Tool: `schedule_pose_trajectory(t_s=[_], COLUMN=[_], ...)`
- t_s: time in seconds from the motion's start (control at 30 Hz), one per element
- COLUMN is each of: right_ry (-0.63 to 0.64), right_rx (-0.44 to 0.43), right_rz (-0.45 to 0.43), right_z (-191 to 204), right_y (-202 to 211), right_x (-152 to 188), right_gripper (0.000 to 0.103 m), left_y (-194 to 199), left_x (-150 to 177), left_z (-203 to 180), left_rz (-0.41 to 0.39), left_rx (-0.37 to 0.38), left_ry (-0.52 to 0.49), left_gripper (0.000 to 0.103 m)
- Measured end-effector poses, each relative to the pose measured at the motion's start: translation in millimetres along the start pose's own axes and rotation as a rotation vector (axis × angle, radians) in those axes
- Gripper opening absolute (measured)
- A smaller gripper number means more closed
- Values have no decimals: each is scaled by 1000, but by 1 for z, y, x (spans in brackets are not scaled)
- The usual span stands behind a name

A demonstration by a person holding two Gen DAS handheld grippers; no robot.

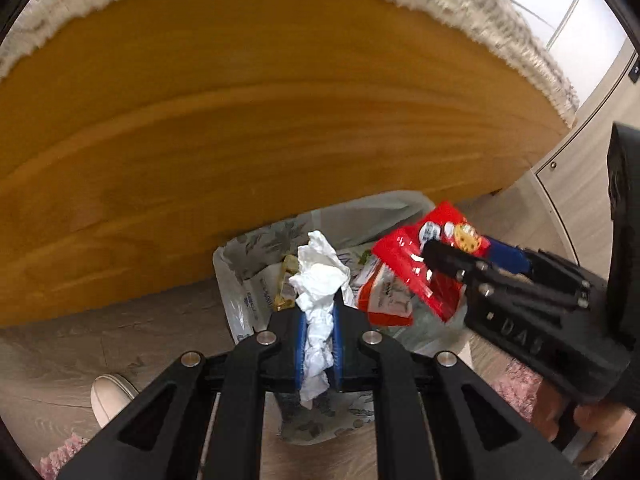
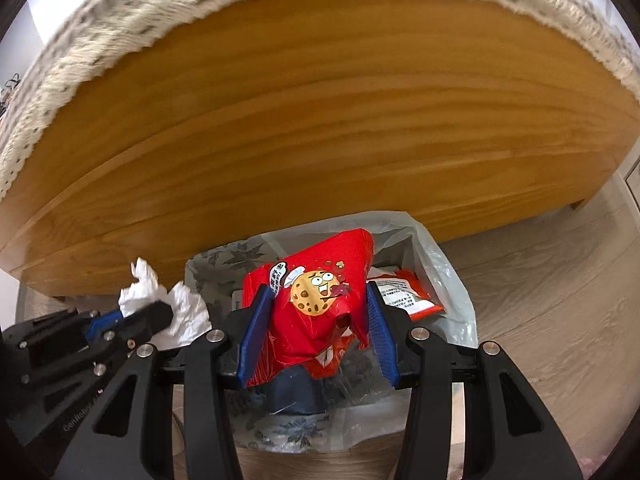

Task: Collect trash
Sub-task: 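Lower both tools holding tissue and cookie bag over the bin, then open both tools to drop the tissue and cookie bag into the bin, then raise both open tools from the bin back over the bed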

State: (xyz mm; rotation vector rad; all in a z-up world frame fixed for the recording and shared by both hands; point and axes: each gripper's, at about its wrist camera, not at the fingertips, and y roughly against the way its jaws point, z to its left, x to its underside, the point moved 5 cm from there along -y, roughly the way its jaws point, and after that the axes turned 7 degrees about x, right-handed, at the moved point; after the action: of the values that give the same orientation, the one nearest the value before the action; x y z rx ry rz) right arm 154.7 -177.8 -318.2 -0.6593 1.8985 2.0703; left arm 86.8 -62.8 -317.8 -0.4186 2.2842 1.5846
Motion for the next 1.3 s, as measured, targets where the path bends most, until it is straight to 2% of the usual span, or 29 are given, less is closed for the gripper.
schedule_pose_trajectory(t_s=[0.27, 0.43, 0.47, 0.63, 0.7, 0.8, 0.87, 0.93, 1.0, 1.03, 1.07, 1.13, 1.3], right_ry=[29, 22, 13, -36, -65, -89, -93, -97, -105, -110, -116, -129, -123], right_rx=[-24, -33, -38, -40, -44, -42, -35, -28, -21, -20, -19, -11, 7], right_rz=[46, 51, 54, 52, 47, 38, 30, 15, 0, -4, -7, -6, 5], right_z=[2, 0, -1, -10, -14, -17, -18, -20, -23, -24, -26, -30, -29], right_y=[-14, -12, -11, -7, -3, 2, 8, 15, 22, 24, 26, 29, 35], right_x=[-11, -18, -18, -23, -26, -29, -32, -34, -36, -37, -38, -38, -33], right_gripper=[47, 51, 52, 60, 63, 70, 76, 79, 83, 83, 85, 86, 86], left_y=[-18, -17, -16, -9, -5, 3, 7, 9, 13, 14, 14, 17, 28], left_x=[0, -1, -2, 0, -2, -4, -4, -4, -6, -6, -6, -6, -5], left_z=[8, 6, 6, 13, 15, 15, 15, 12, 13, 14, 15, 20, 21], left_rz=[49, 48, 46, 45, 35, 12, 7, 2, 0, 5, 6, -2, -27], left_rx=[19, 39, 38, 43, 49, 51, 38, 36, 16, -14, -37, -67, -71], left_ry=[35, 15, 15, 42, 58, 62, 60, 52, 48, 52, 59, 80, 101], left_gripper=[9, 11, 16, 19, 24, 44, 63, 65, 76, 86, 91, 92, 95])
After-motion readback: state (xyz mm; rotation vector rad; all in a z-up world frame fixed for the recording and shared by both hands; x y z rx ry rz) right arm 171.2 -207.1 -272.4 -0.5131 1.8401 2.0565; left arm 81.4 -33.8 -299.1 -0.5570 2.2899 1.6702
